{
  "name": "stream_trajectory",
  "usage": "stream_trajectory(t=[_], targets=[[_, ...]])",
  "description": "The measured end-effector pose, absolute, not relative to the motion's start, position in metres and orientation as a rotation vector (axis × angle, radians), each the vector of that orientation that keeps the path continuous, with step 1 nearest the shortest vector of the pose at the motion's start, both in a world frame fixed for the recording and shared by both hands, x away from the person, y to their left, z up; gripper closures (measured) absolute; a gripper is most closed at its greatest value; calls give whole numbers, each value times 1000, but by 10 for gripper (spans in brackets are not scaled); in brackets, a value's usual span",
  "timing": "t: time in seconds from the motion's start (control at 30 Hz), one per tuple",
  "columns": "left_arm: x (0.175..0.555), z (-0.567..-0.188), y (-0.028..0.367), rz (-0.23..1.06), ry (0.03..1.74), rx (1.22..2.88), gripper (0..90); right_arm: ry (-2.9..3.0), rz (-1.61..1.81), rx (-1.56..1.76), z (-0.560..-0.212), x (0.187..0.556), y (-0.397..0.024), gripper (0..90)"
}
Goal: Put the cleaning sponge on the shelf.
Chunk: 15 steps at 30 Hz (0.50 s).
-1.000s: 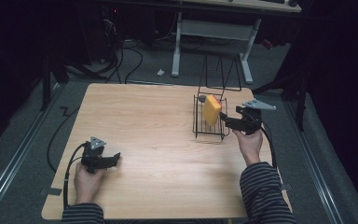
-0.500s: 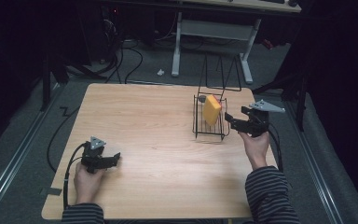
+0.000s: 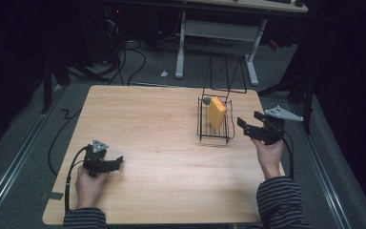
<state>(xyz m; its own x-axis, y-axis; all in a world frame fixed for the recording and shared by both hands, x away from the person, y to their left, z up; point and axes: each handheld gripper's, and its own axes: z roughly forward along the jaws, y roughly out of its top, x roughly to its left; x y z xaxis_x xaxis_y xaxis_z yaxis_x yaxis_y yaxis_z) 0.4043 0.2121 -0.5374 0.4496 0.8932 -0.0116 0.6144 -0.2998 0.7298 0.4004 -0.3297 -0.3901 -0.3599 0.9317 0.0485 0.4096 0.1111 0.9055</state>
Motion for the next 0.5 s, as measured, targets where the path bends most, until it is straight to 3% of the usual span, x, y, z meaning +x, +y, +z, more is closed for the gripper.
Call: stream_trajectory(t=[0.5], targets=[[404,-537,212,531,1257,2029,172,1817,1228,1270,-383,378,-333,253]])
